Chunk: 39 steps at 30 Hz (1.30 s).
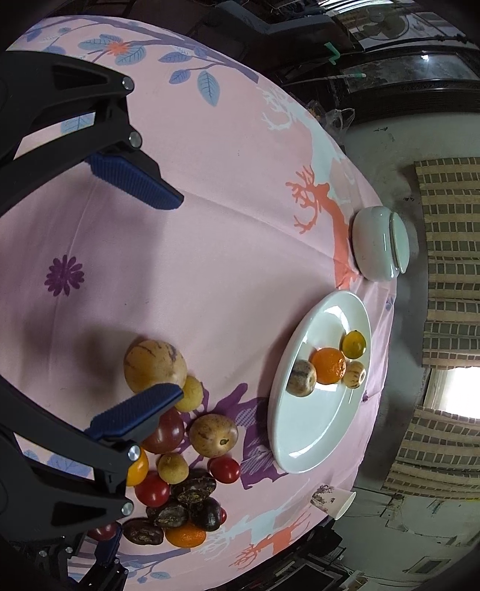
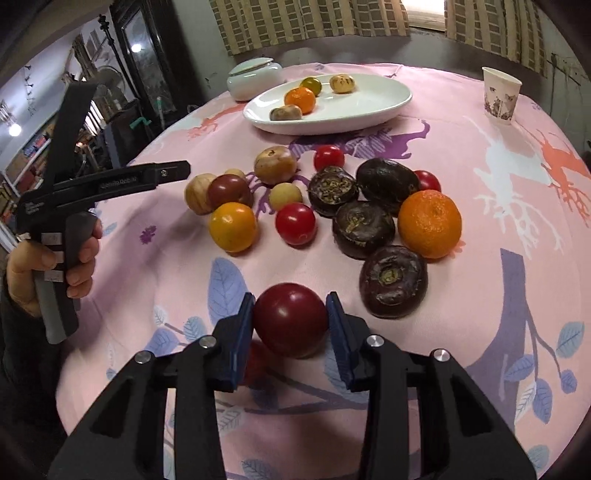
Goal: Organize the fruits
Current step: 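Grasp the dark red plum with the right tool, then grasp the pale striped fruit with the left tool while the right tool holds the plum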
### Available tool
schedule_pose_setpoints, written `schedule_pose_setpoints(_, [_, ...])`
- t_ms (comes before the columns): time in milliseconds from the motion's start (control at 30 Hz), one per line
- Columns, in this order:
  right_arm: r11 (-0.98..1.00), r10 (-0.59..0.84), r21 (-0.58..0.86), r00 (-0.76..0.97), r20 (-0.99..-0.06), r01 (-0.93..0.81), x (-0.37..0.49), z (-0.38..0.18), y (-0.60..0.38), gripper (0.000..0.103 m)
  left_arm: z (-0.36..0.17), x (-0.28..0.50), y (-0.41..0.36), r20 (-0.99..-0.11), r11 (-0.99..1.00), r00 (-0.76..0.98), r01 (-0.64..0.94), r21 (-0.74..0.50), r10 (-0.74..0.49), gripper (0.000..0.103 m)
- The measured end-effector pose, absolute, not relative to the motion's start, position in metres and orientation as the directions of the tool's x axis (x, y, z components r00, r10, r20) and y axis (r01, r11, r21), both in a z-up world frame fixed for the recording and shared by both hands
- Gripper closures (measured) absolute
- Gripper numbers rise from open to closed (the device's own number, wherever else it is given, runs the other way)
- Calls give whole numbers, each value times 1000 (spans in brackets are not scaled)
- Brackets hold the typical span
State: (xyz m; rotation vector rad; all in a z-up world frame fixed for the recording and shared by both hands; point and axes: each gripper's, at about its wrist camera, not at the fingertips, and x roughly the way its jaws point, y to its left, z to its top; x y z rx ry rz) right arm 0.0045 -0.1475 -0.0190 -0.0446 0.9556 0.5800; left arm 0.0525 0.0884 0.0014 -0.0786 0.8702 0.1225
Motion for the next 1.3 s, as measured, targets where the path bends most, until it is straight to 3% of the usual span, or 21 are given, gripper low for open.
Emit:
schedule_pose_setpoints(533, [847, 433, 189, 438, -788, -497, 3, -20, -150, 63, 6, 48, 97, -768, 993, 639, -110, -38, 41, 6])
schedule_pose_setpoints(567, [850, 430, 186, 446, -785, -492, 3, -18, -151, 63, 8, 47, 95, -766, 995, 642, -96, -38, 33, 3])
schedule_pose_setpoints(833, [841, 450, 191, 457, -767, -506, 1, -9, -155, 63, -10, 43, 53, -797, 991, 603, 83, 109, 37, 2])
schedule_pose_setpoints(967, [839, 457, 201, 453, -765, -506, 1, -7, -156, 63, -33, 53, 49, -834, 987, 548, 91, 136, 65, 2])
schedule_pose_setpoints(1133, [835, 457, 196, 450, -767, -513, 0, -7, -154, 63, -35, 57, 54, -808, 991, 585, 54, 121, 67, 3])
schedule_pose_setpoints(1233, [836, 456, 196, 451, -768, -513, 0, -7, -154, 63, -34, 58, 52, -790, 992, 610, 50, 112, 58, 17])
schedule_pose_setpoints(1300, [838, 453, 195, 449, -770, -510, 0, -8, -154, 63, -33, 59, 52, -792, 996, 611, 73, 56, 0, 41])
